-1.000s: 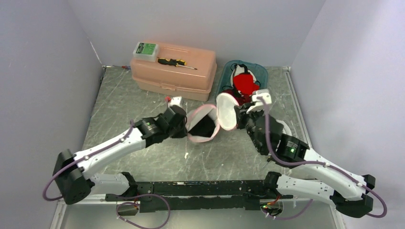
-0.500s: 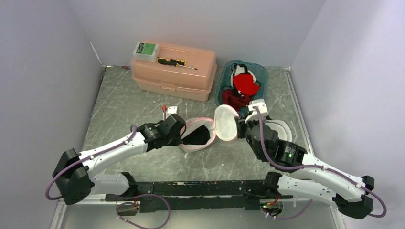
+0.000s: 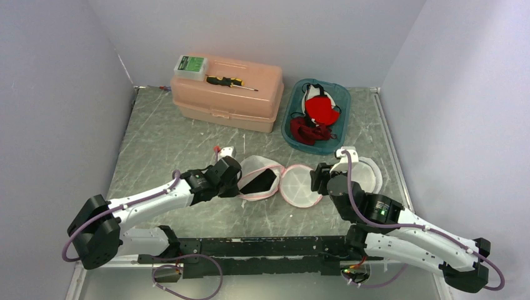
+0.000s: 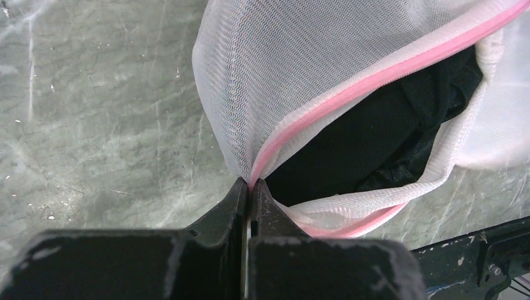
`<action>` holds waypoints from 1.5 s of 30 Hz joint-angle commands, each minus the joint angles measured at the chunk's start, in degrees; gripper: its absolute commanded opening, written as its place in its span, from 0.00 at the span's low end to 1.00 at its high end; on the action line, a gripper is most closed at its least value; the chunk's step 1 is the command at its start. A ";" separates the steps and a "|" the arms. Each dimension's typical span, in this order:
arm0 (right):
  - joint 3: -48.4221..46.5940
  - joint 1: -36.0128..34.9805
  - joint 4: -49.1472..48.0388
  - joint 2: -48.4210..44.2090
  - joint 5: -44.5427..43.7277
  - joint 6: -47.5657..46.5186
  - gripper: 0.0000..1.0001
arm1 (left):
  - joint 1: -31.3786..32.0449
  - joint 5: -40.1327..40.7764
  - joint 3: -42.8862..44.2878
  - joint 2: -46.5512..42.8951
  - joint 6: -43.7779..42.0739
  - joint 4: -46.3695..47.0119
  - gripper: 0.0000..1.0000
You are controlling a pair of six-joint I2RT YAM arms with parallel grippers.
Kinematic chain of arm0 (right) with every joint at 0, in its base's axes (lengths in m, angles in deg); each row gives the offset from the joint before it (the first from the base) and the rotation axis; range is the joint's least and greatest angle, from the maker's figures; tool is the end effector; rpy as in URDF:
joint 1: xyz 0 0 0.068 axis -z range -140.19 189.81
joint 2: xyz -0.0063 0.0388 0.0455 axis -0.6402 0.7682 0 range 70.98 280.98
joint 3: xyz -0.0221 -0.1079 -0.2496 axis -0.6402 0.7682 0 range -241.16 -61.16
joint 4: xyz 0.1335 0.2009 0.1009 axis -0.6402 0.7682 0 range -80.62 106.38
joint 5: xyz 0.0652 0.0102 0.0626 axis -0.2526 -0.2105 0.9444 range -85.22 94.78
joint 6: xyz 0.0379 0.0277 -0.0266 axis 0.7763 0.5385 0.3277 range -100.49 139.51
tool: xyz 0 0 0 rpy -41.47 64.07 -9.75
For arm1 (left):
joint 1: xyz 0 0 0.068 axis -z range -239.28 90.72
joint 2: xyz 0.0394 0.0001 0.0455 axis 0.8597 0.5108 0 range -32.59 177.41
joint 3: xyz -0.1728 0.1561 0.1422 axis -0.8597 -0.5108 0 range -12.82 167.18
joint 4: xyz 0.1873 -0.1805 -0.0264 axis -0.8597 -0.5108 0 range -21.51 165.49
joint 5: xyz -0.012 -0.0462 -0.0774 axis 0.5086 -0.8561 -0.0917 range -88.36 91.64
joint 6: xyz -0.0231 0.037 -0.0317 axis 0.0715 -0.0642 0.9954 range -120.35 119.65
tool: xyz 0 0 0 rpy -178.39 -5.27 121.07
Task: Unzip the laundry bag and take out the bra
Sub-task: Open the laundry bag at the center of the board, then pick up the bra from the laundry bag.
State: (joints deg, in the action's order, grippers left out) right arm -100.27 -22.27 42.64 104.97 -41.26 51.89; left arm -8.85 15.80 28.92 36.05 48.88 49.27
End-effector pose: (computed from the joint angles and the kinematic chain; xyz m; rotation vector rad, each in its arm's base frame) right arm 0.0820 0.1001 0.2961 -0.0189 1.9142 0.2808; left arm 0.1562 -0.1753 0.2153 -0.0776 2.5102 -0.4383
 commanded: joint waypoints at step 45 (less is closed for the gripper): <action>10.02 -5.57 -48.82 40.86 27.51 -13.41 0.63 | 0.19 -6.41 -13.79 -4.58 5.92 18.03 0.03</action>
State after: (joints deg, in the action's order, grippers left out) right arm -91.14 -26.86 -1.25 149.52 -7.84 38.62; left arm -8.85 11.45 16.42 32.38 55.00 62.13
